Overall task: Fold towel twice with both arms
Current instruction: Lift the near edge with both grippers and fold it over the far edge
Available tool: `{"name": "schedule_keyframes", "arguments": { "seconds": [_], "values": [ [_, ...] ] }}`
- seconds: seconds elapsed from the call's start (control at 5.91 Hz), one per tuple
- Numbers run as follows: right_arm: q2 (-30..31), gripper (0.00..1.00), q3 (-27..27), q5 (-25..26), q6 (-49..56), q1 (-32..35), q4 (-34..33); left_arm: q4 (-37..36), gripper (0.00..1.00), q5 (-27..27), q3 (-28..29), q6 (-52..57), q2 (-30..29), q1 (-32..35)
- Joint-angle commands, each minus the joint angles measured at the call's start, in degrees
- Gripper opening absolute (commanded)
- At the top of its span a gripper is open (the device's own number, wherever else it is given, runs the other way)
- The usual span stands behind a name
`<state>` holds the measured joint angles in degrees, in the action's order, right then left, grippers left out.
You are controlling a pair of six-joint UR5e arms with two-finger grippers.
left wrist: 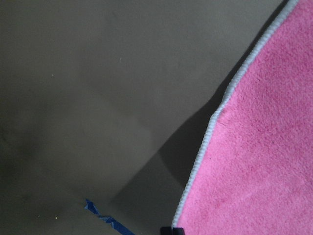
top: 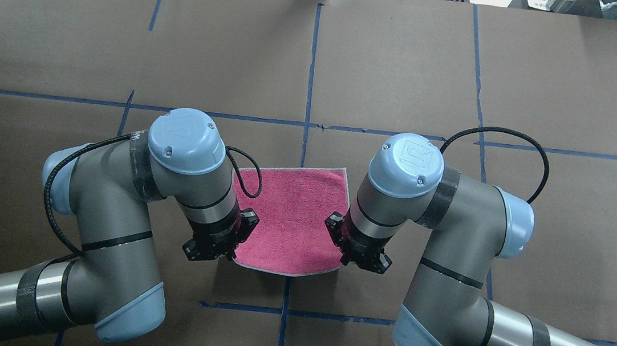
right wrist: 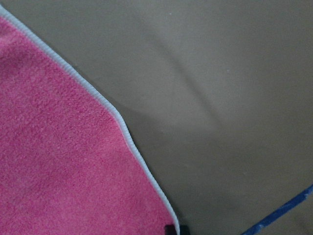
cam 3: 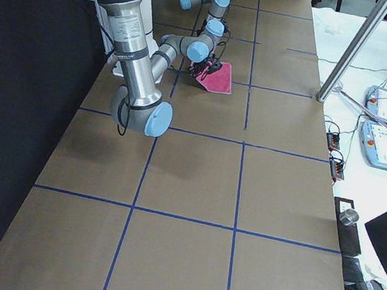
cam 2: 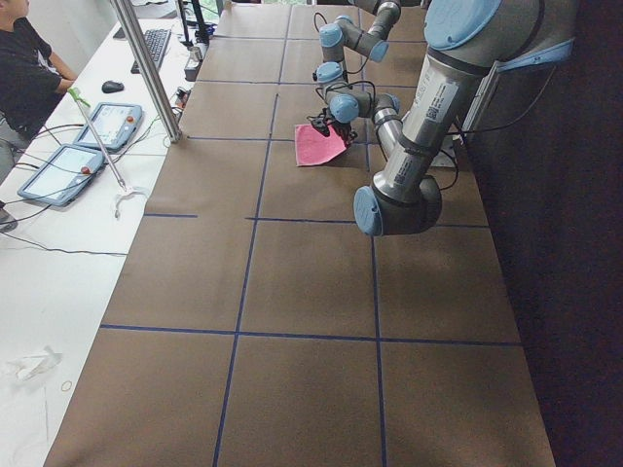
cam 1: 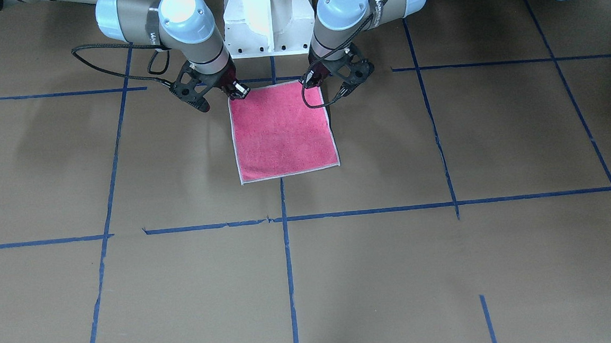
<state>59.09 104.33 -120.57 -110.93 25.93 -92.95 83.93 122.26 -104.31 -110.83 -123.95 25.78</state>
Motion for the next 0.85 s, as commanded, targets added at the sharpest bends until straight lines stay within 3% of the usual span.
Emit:
{"name": "schedule_keyframes", "arguments": {
  "seconds": [0.0,0.68],
  "values": [
    [0.1,0.00,-0.3,0.0,0.0,1.0,-0.1,0.0,0.00,-0.1,0.1,0.0,-0.1,0.2],
    [-2.9,0.00,-4.4,0.1,0.0,2.1,0.5,0.9,0.00,-0.2,2.4,-0.5,-1.3,2.2]
  ]
}}
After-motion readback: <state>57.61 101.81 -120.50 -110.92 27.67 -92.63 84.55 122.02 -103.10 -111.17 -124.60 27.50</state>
